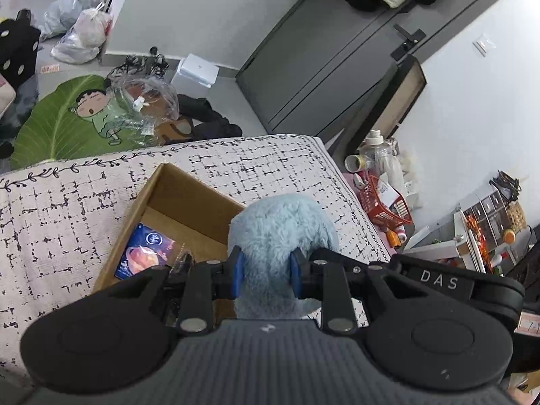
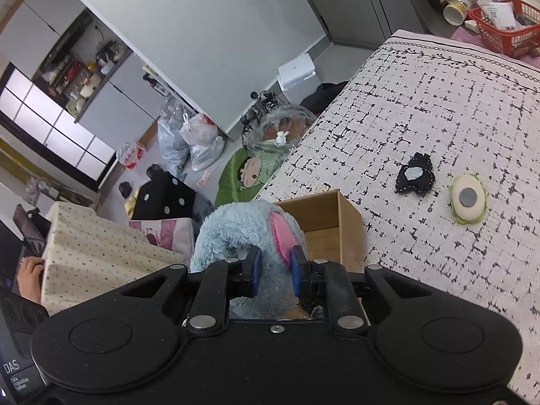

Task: Organize soft objects
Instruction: 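Carry the pale blue plush over the box with both tools and open them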

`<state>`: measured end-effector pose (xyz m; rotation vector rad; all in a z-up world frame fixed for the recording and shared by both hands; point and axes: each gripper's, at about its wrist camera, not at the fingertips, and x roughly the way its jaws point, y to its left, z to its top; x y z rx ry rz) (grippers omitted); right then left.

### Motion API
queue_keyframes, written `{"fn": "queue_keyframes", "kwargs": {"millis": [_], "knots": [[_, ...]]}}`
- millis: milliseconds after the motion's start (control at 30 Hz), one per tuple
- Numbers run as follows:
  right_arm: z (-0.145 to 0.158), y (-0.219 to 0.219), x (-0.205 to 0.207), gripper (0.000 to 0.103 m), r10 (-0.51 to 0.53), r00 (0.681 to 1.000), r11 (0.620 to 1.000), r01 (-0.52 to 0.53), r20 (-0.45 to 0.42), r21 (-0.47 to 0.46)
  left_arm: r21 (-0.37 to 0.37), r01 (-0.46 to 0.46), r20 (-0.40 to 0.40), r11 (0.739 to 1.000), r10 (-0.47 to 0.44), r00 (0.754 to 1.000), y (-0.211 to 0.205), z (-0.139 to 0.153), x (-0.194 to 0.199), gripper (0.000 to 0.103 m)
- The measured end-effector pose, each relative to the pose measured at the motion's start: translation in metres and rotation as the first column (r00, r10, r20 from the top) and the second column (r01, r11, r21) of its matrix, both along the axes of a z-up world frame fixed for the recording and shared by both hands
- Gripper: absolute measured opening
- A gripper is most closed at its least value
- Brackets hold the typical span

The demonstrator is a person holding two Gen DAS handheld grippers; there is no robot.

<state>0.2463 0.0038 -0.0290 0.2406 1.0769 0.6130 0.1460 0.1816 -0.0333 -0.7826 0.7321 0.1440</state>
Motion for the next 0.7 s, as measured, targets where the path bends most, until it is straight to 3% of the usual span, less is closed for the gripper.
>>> {"fn": "queue_keyframes", "kwargs": {"millis": [333, 533, 700], "knots": [[-0.04, 0.012, 0.026, 0.018, 0.032, 0.999, 0.998, -0.031, 0.023, -0.057, -0.059, -0.01, -0.057, 0.998, 0.007, 0.998, 0.015, -0.045, 0.03, 0.027], [-0.055, 0.009, 0.045, 0.024, 0.052, 0.998, 0.998, -0.051, 0.035, -0.027, -0.049, -0.042, -0.108, 0.998, 0.036, 0.994, 0.013, -0.079, 0.044, 0.027], [-0.059, 0.0, 0.056, 0.035, 0.049, 0.998, 0.999, -0.05, 0.031, 0.006, -0.053, -0.092, -0.13, 0.994, 0.084, 0.988, 0.02, -0.094, 0.046, 0.031]]}}
